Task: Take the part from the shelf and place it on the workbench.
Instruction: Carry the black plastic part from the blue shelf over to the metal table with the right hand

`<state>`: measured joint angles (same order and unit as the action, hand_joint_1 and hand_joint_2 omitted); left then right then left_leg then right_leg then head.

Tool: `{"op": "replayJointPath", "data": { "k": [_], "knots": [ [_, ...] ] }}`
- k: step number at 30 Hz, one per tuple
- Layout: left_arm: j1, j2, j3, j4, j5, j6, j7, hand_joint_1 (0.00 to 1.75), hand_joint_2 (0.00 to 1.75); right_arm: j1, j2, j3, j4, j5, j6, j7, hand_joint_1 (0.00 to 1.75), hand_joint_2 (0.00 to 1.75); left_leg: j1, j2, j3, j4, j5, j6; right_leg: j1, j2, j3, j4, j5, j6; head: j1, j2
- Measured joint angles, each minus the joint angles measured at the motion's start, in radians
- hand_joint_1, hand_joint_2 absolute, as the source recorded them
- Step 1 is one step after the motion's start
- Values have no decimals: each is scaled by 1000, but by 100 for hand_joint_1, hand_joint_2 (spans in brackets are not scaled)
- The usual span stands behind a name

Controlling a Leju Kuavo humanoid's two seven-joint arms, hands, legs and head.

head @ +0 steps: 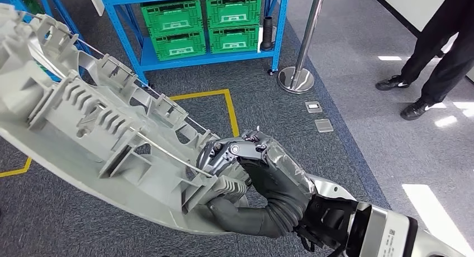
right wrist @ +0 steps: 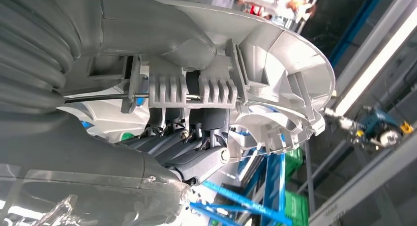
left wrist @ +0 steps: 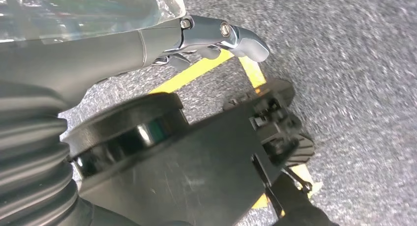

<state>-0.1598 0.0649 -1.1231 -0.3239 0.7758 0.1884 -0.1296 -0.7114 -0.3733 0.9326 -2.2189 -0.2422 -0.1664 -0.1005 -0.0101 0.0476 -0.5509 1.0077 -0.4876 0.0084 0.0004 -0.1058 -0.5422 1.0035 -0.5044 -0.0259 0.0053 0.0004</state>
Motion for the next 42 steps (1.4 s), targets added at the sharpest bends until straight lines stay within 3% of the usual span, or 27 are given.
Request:
{"op": "replayJointPath", "data": {
  "k": [1, 3, 5, 6, 8, 10, 11, 12, 14, 16, 17, 18, 20, 22, 23, 24, 26, 28, 29, 31, 33, 35, 37, 38, 39, 40, 42],
  "knots": [
    [1, 0, 0, 0, 0, 0, 0, 0, 175, 0, 0, -1, 0, 1, 0, 0, 175, 175, 2, -8, -1, -7, 3, 6, -1, 1, -2, 2, -3, 6, 0, 0],
    [1, 0, 0, -1, 0, 0, -1, 0, 175, -1, 0, -2, 0, 3, 0, -2, 175, 175, 8, -26, -6, -19, 15, 17, -4, 41, -24, 48, -39, 16, 3, 0],
    [0, -1, 0, -2, 0, 0, -2, 0, 175, 2, 0, -3, 0, 3, 0, -2, 175, 175, 10, -46, -14, -21, 23, 23, -7, 89, -82, 171, -105, 21, 10, 0],
    [-1, -1, 0, -3, 1, 0, -2, 0, 175, 4, 0, -3, 0, 3, 0, -2, 175, 175, 10, -57, -19, -20, 26, 24, -7, 97, -112, 236, -130, 22, 13, 0],
    [1, -2, 0, -3, 1, 0, -2, 0, 175, 6, 0, -3, 0, 4, 1, -2, 175, 175, 9, -80, -25, -18, 31, 23, -7, 101, -133, 279, -125, 22, 15, 0],
    [1, -2, 0, -4, 1, 0, -3, 0, 175, 7, 0, -3, 0, 5, 1, -2, 175, 175, 9, -105, -28, -13, 34, 20, -8, 119, -81, 172, -52, 16, 17, 0],
    [1, -2, 0, -4, 1, 0, -3, 0, 175, 6, 0, -3, 0, 6, 1, -3, 175, 175, 8, -117, -32, -9, 35, 17, -9, 146, -49, 103, -22, 11, 17, 0],
    [-1, -2, 0, -4, 1, -1, -3, 0, 175, 6, 0, -4, 0, 7, 1, -3, 175, 175, 9, -129, -39, -5, 37, 13, -11, 170, -24, 47, -2, 8, 18, 0],
    [-3, -3, -1, -5, 2, -1, -4, 0, 175, 7, 0, -5, 0, 10, 1, -3, 175, 175, 13, -149, -55, 1, 44, -1, -10, 195, -13, 7, 2, 4, 18, 0],
    [0, -1, -1, -5, 2, -2, -5, 0, 175, 6, 0, -7, 0, 13, 1, -4, 175, 175, 16, -167, -65, 1, 49, -14, -12, 171, -15, 1, 7, -3, 20, 0],
    [2, -1, -2, -5, 3, -2, -5, 0, 175, 5, 0, -8, 0, 14, 1, -4, 175, 175, 14, -158, -72, 9, 42, -20, -14, 157, -13, -3, 10, -8, 17, 0],
    [3, 0, -2, -6, 3, -3, -6, 0, 175, 5, 0, -9, 0, 15, 1, -4, 175, 175, 12, -138, -84, 34, 24, -26, -17, 142, -12, -7, 14, -13, 12, 0],
    [1, 0, -3, -7, 2, -3, -6, 0, 175, 6, 0, -11, 0, 15, 1, -4, 175, 175, 15, -84, -131, 145, -39, -38, -18, 113, -10, -10, 15, -17, 1, 0],
    [1, 0, -4, -7, 2, -3, -6, 0, 175, 7, 0, -11, 0, 15, 1, -4, 175, 175, 21, -63, -175, 260, -84, -47, -16, 83, -11, -10, 15, -18, -2, 0],
    [1, 0, -4, -8, 2, -3, -6, 0, 175, 7, 0, -11, 0, 15, 1, -4, 175, 175, 24, -60, -175, 273, -81, -50, -16, 69, -11, -9, 14, -18, -4, 0],
    [2, 0, -4, -8, 1, -3, -6, 0, 175, 7, 0, -12, 0, 15, 1, -4, 175, 175, 25, -56, -156, 245, -61, -51, -16, 57, -11, -8, 13, -16, -4, 0],
    [2, 0, -5, -8, 1, -3, -6, 0, 175, 7, 0, -12, 0, 16, 1, -4, 175, 175, 23, -27, -80, 109, -3, -47, -14, 35, -9, -6, 10, -11, -6, 0],
    [-1, 1, -5, -8, 1, -3, -6, 0, 175, 7, 0, -13, 0, 16, 1, -4, 175, 175, 15, 5, -29, 10, 21, -33, -9, 15, -8, -2, 6, -2, -7, 0],
    [-2, 1, -5, -8, 1, -3, -6, 0, 175, 7, 0, -13, 0, 16, 1, -4, 175, 175, 10, 9, -24, -3, 18, -25, -7, 6, -8, -2, 5, 3, -6, 0],
    [1, 2, -5, -8, 1, -3, -6, 0, 175, 6, 0, -14, 0, 16, 1, -4, 175, 175, 10, -9, -27, -7, 22, -9, -8, -7, -8, -3, 4, 15, -5, 0],
    [2, 3, -5, -8, 1, -2, -6, 0, 175, 5, 0, -15, 0, 16, 2, -4, 175, 175, 14, -27, -28, -14, 30, 4, -12, 30, -19, 26, -21, 24, -2, 0],
    [0, 3, -5, -8, 1, -2, -6, 0, 175, 6, 0, -16, 0, 16, 2, -4, 175, 175, 17, -47, -31, -17, 35, 12, -15, 84, -68, 134, -82, 29, 6, 0],
    [-1, 2, -6, -8, 1, -2, -6, 0, 175, 9, 0, -15, 0, 17, 2, -4, 175, 175, 14, -69, -34, -15, 36, 15, -15, 100, -131, 261, -130, 29, 12, 0],
    [0, 2, -6, -8, 1, -2, -6, 0, 175, 10, -1, -15, 0, 17, 2, -4, 175, 175, 13, -82, -35, -14, 36, 15, -14, 101, -145, 285, -127, 29, 13, 0],
    [1, 2, -6, -8, 1, -2, -6, 0, 175, 11, -1, -15, 0, 18, 2, -4, 175, 175, 13, -95, -35, -12, 36, 15, -14, 103, -140, 270, -104, 27, 13, 0],
    [1, 2, -6, -8, 1, -2, -6, 0, 175, 11, -1, -15, 0, 18, 2, -4, 175, 175, 13, -108, -35, -9, 36, 14, -15, 110, -118, 217, -65, 24, 14, 0],
    [0, 1, -6, -8, 0, -2, -6, 0, 175, 11, -1, -15, 0, 18, 2, -4, 175, 175, 12, -134, -39, 0, 34, 9, -17, 152, -60, 85, -2, 17, 15, 0]
  ]
}}
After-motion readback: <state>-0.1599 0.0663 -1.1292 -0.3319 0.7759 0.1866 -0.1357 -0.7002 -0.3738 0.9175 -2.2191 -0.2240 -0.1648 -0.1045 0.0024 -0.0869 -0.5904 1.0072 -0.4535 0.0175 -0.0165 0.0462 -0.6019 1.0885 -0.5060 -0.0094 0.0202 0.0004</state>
